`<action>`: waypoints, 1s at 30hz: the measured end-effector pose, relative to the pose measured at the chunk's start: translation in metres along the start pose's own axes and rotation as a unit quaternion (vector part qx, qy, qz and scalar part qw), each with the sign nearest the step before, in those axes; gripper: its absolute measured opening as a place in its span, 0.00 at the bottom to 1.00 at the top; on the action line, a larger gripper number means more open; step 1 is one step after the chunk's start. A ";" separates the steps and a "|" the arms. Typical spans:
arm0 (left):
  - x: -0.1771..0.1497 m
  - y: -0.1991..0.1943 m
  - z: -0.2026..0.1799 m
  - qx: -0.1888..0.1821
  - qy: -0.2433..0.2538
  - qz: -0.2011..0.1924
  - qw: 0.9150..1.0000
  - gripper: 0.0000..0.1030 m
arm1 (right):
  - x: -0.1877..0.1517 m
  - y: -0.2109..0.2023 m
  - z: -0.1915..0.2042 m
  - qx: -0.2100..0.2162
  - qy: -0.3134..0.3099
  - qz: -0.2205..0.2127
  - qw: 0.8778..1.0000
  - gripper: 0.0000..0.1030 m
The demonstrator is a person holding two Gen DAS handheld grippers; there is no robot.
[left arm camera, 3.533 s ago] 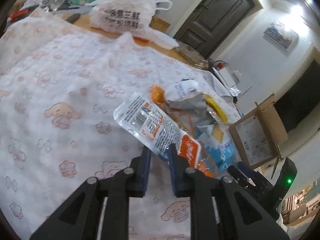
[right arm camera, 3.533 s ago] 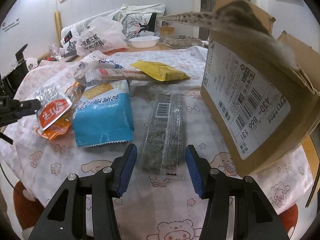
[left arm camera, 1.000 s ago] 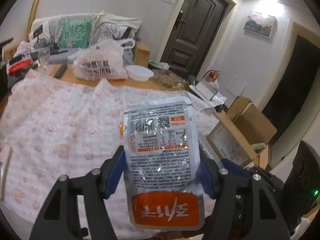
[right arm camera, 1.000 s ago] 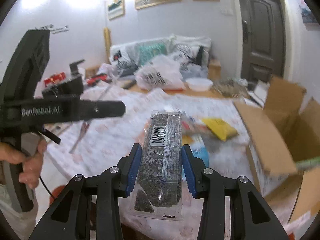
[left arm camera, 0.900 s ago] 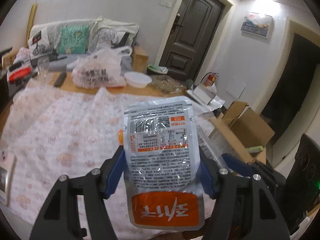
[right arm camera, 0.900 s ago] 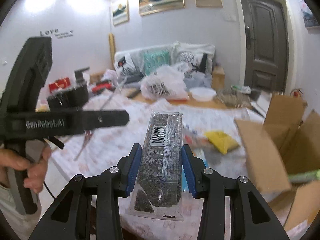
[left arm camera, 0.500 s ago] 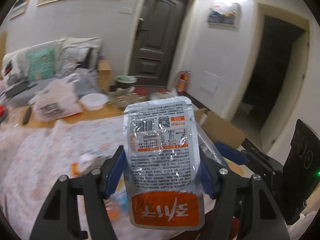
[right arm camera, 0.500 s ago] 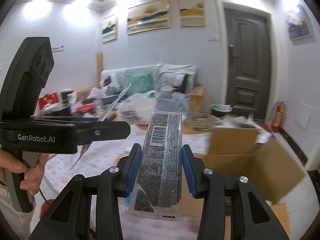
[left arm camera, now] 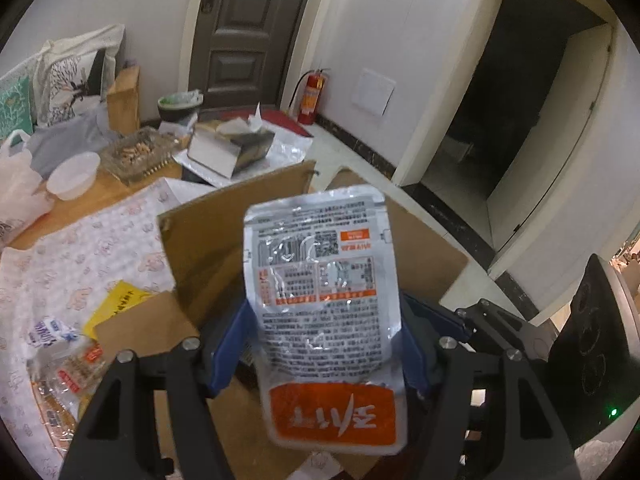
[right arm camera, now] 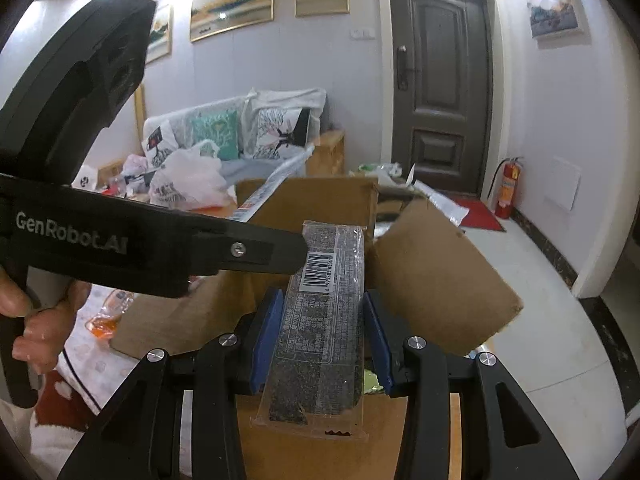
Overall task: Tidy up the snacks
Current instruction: 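Carry the pouch and seaweed pack into the box and open both tools, then move both tools back over the remaining snacks toward the blue cracker pack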
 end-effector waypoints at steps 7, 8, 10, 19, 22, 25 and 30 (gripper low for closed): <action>0.002 0.019 -0.002 0.022 0.008 0.016 1.000 0.62 | -0.002 0.017 -0.007 0.007 -0.001 0.015 1.000 0.36; 0.003 0.020 0.001 0.024 0.008 0.017 1.000 0.63 | -0.002 0.019 -0.008 0.007 0.002 0.016 1.000 0.36; 0.003 0.023 0.005 0.026 0.005 0.019 0.999 0.64 | -0.003 0.020 -0.010 0.009 0.007 0.018 1.000 0.37; 0.000 0.005 0.019 0.026 -0.008 0.002 1.000 0.67 | 0.002 0.015 -0.002 0.001 0.000 0.017 1.000 0.37; 0.000 -0.011 0.028 0.027 -0.014 -0.012 0.999 0.67 | 0.005 0.011 0.007 0.000 -0.006 0.015 1.000 0.37; -0.004 -0.035 0.042 0.029 -0.023 -0.030 0.999 0.67 | 0.012 0.005 0.021 0.006 -0.014 0.008 1.000 0.37; -0.015 -0.078 0.077 0.044 -0.047 -0.062 0.996 0.68 | 0.027 -0.001 0.063 0.036 -0.032 -0.004 0.999 0.37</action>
Point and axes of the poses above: each gripper's, at about its wrist camera, not at the fingertips, and y roughly the way its jaws point, z to its left, x to its top, the point moved 10 cm from there along y, roughly the way its jaws point, and after that the axes turned 7 degrees about x, right-handed, at the moved point
